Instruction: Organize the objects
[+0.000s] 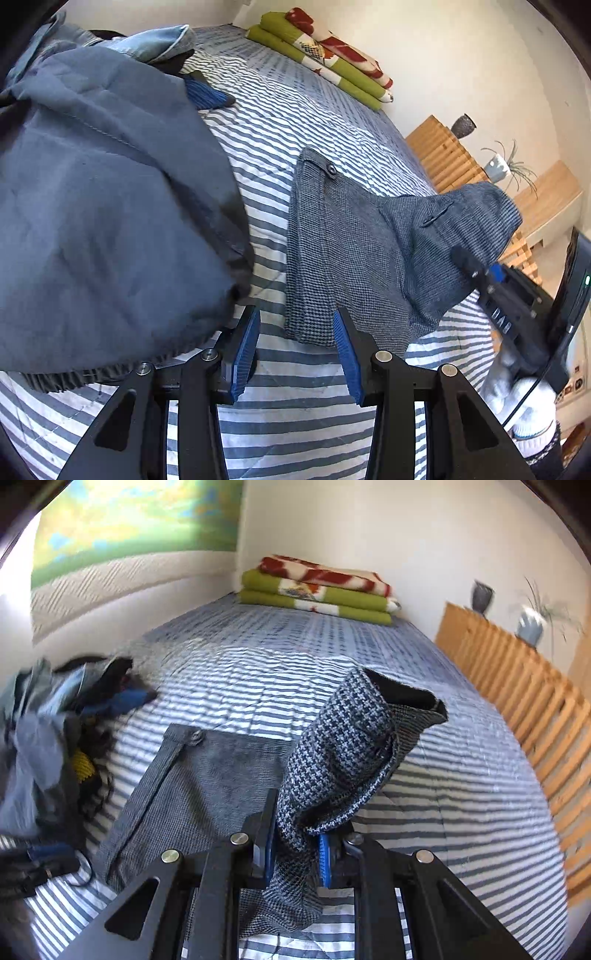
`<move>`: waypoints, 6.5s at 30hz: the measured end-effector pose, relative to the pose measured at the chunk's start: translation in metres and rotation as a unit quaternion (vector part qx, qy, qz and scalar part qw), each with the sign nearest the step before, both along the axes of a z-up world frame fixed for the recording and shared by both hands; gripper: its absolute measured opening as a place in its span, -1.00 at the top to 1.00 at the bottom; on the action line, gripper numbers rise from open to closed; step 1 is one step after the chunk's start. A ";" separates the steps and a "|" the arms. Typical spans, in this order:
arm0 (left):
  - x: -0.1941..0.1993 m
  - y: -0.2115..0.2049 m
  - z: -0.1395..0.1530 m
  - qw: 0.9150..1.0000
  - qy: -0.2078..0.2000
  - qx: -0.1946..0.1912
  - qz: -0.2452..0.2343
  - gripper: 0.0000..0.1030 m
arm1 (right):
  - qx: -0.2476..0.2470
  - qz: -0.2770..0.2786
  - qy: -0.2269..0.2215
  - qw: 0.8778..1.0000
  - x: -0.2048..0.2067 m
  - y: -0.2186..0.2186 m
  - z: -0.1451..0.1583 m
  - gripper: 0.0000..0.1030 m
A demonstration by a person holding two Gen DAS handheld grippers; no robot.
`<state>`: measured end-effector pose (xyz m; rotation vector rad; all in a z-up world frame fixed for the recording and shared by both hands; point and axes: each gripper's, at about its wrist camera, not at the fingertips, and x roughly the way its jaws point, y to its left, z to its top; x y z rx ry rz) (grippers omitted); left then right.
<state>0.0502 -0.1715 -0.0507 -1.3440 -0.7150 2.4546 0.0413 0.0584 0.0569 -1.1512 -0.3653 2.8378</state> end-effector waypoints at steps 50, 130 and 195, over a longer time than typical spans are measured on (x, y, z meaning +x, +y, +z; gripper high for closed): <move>-0.057 0.057 0.014 1.000 0.002 0.014 -0.024 -0.18 | -0.243 0.060 -0.153 0.956 0.007 0.070 -0.063 0.22; -0.050 0.332 0.044 0.968 -0.021 0.056 -0.244 0.43 | -0.257 0.006 -0.086 0.963 0.047 0.248 0.006 0.79; 0.228 0.231 0.186 0.939 0.156 -0.201 -0.232 -0.29 | -0.192 -0.124 -0.011 0.973 0.274 0.184 0.073 0.10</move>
